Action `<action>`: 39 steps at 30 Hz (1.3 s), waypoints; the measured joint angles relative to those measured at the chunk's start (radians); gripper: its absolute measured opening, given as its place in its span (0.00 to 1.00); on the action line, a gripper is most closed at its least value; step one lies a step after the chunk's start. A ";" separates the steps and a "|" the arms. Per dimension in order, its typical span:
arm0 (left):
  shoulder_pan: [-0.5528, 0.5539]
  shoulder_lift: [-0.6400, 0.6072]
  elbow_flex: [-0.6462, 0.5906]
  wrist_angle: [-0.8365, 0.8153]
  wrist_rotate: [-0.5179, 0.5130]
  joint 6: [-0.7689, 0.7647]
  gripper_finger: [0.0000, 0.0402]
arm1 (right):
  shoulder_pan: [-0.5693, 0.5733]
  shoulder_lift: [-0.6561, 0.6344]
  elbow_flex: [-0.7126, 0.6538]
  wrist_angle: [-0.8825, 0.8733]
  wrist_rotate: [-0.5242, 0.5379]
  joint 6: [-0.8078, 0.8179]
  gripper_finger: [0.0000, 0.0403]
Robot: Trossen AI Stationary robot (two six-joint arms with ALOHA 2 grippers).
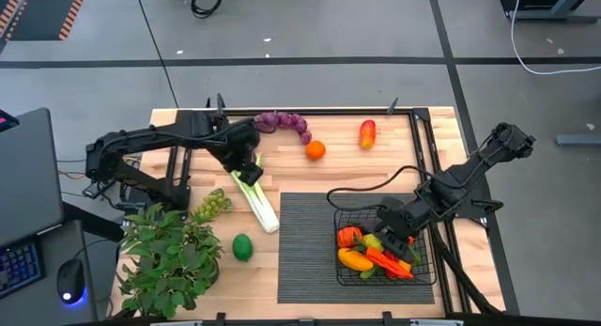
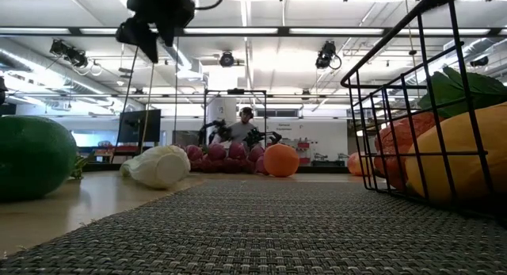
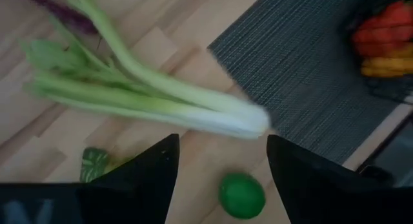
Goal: Build produce basket
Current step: Put the eggplant into the wire basket, then put the grapes into the wire basket
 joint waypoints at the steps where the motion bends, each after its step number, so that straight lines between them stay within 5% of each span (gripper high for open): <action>1: -0.003 0.001 -0.016 -0.004 0.001 -0.002 0.60 | 0.005 0.000 0.000 -0.009 0.000 0.001 0.45; 13: -0.010 0.000 -0.228 -0.117 0.013 -0.054 0.60 | 0.088 0.000 0.000 -0.036 0.140 0.052 0.68; 29: -0.054 0.000 -0.496 -0.173 0.125 -0.029 0.61 | 0.171 0.000 0.000 -0.026 0.299 0.110 0.67; 39: -0.060 0.000 -0.618 -0.005 0.134 0.039 0.61 | 0.178 0.000 0.000 -0.028 0.330 0.182 0.67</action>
